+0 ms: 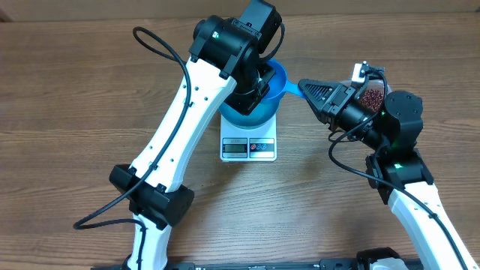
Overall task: Scoop item into bowl and weigh 150g on scale
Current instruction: 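Reach the right gripper to the scoop and grasp its handle, then release the scoop from the left gripper and pull the left arm back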
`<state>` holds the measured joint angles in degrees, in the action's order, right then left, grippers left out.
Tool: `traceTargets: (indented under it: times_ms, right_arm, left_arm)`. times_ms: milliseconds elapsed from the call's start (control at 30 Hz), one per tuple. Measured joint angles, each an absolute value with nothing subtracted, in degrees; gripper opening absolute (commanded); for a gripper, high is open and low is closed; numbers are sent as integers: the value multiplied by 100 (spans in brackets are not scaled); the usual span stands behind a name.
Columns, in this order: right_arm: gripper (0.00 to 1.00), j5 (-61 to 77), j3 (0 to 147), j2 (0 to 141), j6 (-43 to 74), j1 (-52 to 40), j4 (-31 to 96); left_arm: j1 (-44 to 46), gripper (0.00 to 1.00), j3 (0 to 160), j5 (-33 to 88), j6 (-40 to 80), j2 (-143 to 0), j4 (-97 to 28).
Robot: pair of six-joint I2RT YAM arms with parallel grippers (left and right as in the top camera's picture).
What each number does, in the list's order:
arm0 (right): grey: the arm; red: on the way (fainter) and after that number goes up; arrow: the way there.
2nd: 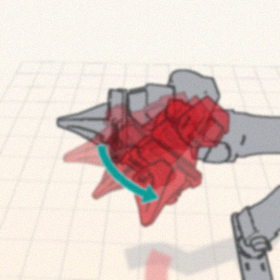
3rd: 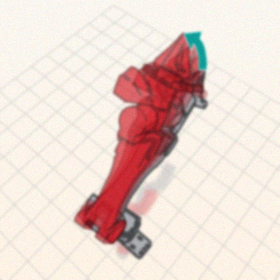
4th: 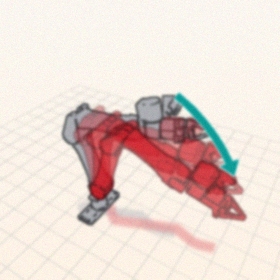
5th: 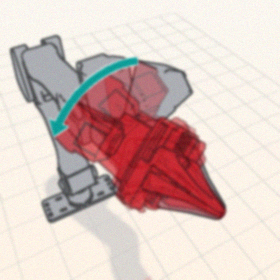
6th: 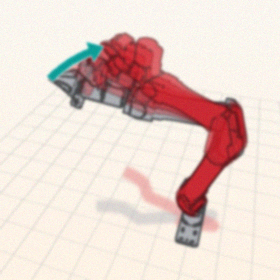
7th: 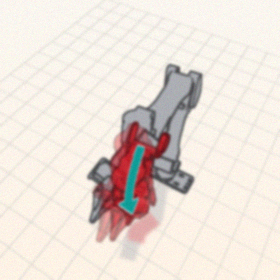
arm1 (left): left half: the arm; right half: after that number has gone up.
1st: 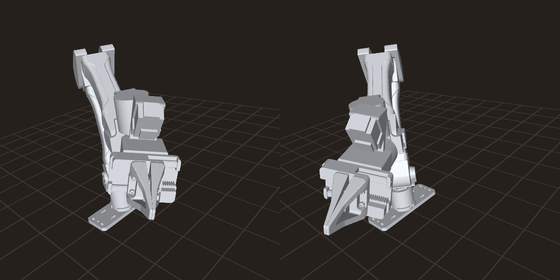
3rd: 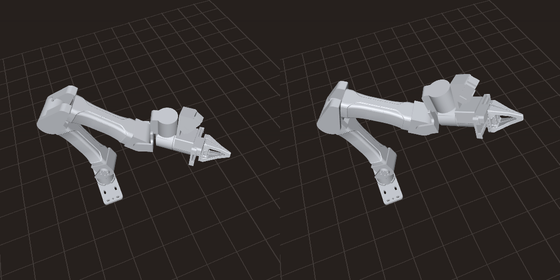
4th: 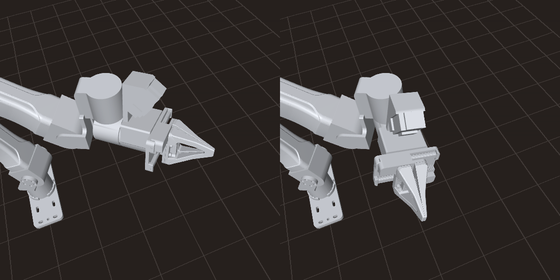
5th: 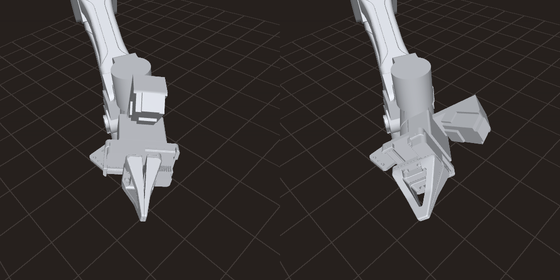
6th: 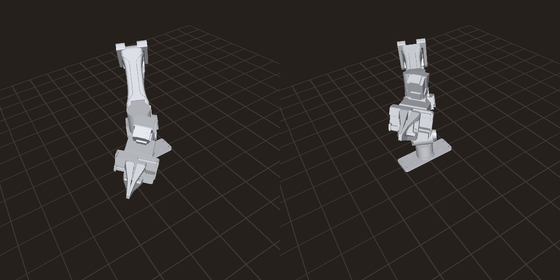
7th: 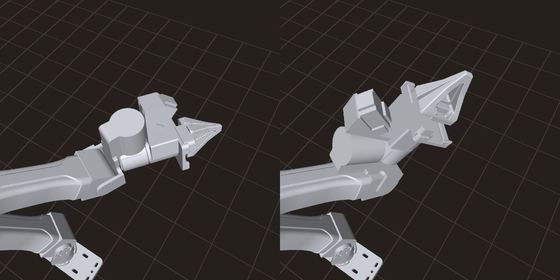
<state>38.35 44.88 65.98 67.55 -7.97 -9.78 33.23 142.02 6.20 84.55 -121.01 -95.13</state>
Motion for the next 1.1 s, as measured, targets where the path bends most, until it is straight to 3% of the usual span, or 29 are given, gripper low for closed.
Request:
traceTargets:
  times_ms: [133, 333, 600, 633, 700, 733, 767, 1100]
  right_arm:
    - [13, 3828, 4488, 6598, 6755, -797, -978]
    - [4, 3806, 4488, 6598, 6757, -797, -980]
    - [4, 3809, 4488, 6598, 6755, -799, -980]
    - [4, 3811, 4488, 6598, 6759, -797, -978]
    - [4, 3802, 4488, 6598, 6753, -797, -985]
    - [4, 3813, 4488, 6598, 6755, -797, -980]
    - [4, 3806, 4488, 6598, 6753, -797, -976]
    - [4, 3806, 4488, 6602, 6753, -797, -978]
  left_arm:
    - [3323, 4, 14202, 620, 8455, -12101, -9513]
    - [3323, 4, 14202, 620, 8455, -12101, -9513]
    - [3323, 5, 14202, 620, 8458, -12101, -9513]
    - [3323, 15, 14202, 620, 8455, -12101, -9513]
    - [3323, 51, 14202, 620, 8464, -12101, -9515]
    - [3323, 83, 14202, 624, 8475, -12101, -9511]
    - [3323, 100, 14202, 622, 8479, -12101, -9513]
    - [3323, 100, 14202, 631, 8538, -12101, -9441]
